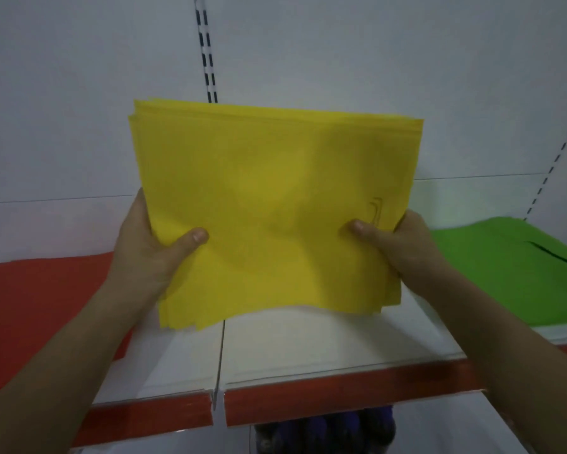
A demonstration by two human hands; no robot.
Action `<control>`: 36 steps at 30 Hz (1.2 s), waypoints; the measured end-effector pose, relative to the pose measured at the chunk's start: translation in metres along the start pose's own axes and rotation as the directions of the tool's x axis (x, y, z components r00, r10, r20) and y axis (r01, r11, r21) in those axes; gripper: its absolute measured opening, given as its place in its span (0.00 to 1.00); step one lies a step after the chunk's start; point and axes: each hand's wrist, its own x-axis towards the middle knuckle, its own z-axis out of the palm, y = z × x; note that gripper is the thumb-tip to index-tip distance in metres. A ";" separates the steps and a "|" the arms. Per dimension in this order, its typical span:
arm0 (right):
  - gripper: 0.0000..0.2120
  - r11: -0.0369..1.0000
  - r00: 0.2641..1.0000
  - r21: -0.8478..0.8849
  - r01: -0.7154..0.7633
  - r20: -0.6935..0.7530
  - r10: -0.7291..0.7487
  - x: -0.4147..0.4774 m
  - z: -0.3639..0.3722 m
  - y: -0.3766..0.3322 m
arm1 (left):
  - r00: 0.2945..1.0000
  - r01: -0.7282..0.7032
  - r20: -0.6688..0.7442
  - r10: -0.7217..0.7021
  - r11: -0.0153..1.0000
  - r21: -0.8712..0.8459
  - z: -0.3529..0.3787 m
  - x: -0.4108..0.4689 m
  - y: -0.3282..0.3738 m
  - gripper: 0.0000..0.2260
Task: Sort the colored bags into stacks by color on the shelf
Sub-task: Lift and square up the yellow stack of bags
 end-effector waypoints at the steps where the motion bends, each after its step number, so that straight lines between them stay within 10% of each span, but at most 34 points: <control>1: 0.28 0.997 0.997 -0.030 0.065 -0.029 -0.066 0.002 -0.001 -0.003 | 1.000 -0.015 -0.026 0.014 1.000 -0.008 0.000 0.001 0.001 0.31; 20: 0.44 0.992 0.992 0.058 0.114 -0.057 -0.111 -0.001 0.001 0.024 | 0.992 0.128 0.029 -0.126 0.989 -0.076 0.007 -0.025 -0.033 0.26; 26: 0.27 0.989 0.989 0.060 0.136 -0.071 -0.132 0.002 0.018 0.025 | 0.999 0.022 -0.048 -0.021 1.000 0.021 0.030 -0.031 -0.025 0.19; 36: 0.28 0.986 0.982 0.067 0.150 -0.121 -0.142 0.009 0.013 0.031 | 0.999 0.012 -0.042 -0.013 0.999 -0.035 0.025 -0.030 -0.032 0.28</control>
